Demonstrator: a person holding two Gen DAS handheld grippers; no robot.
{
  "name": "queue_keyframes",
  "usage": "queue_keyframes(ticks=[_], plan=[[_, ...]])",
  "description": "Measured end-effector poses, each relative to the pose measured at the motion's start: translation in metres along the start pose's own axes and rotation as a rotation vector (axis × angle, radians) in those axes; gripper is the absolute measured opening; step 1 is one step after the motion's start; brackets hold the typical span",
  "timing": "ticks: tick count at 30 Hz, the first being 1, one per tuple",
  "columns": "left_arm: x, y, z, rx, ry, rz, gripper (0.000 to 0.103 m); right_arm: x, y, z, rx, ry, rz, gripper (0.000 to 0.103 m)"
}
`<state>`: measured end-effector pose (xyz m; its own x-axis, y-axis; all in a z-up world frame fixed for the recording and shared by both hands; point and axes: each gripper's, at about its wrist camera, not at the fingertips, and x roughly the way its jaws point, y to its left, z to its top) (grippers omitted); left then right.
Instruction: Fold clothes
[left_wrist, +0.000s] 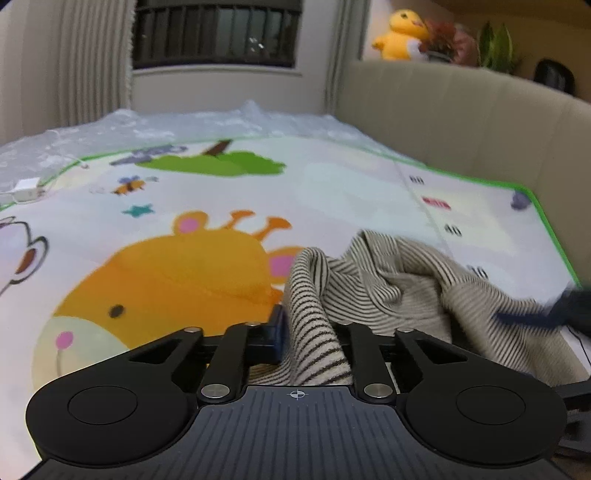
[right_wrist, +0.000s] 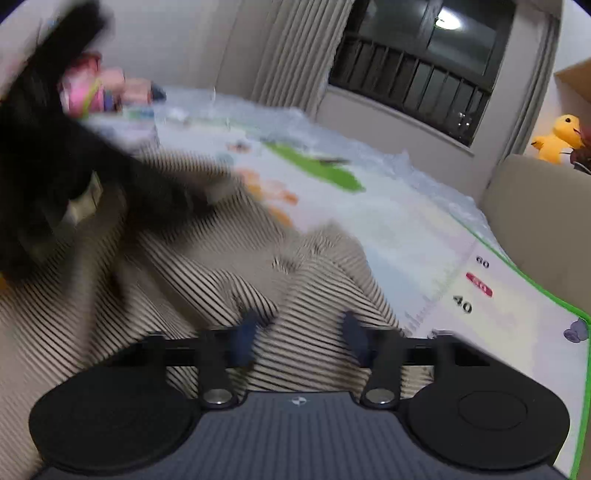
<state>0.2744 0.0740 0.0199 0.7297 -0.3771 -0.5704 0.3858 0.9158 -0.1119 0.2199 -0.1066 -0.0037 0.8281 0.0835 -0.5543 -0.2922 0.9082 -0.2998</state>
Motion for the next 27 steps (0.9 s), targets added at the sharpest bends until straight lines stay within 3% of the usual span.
queue_keyframes(ticks=[1, 3, 7, 12, 14, 16, 17, 19, 22, 27], plan=[[-0.001, 0.006, 0.003, -0.011, -0.011, 0.010, 0.013, 0.004, -0.005, -0.003, -0.003, 0.007, -0.010, 0.005], [-0.004, 0.017, 0.008, -0.034, -0.033, 0.031, 0.012, 0.003, -0.021, -0.002, -0.013, -0.007, -0.044, 0.005], [0.000, 0.046, 0.019, -0.107, -0.056, 0.081, 0.008, 0.000, -0.083, 0.018, -0.023, -0.062, -0.237, 0.004], [0.025, 0.065, 0.010, -0.152, -0.004, 0.134, 0.016, 0.059, -0.134, 0.004, 0.047, 0.080, -0.266, 0.005], [0.032, 0.072, 0.005, -0.179, 0.021, 0.152, 0.027, 0.086, -0.131, -0.013, 0.021, 0.138, -0.238, 0.012], [0.030, 0.080, 0.005, -0.223, 0.027, 0.151, 0.037, 0.088, -0.133, -0.019, 0.046, 0.126, -0.240, 0.017], [0.027, 0.082, 0.006, -0.235, 0.024, 0.163, 0.046, 0.084, -0.135, -0.019, 0.067, 0.108, -0.240, 0.025], [0.017, 0.080, 0.007, -0.223, 0.013, 0.186, 0.052, 0.065, -0.141, -0.013, 0.094, 0.069, -0.243, 0.038], [0.003, 0.074, 0.008, -0.189, -0.005, 0.197, 0.055, 0.020, -0.141, -0.007, 0.091, 0.000, -0.209, 0.043], [-0.012, 0.069, 0.005, -0.181, -0.022, 0.200, 0.066, -0.067, -0.108, -0.024, 0.011, 0.001, 0.037, 0.052]])
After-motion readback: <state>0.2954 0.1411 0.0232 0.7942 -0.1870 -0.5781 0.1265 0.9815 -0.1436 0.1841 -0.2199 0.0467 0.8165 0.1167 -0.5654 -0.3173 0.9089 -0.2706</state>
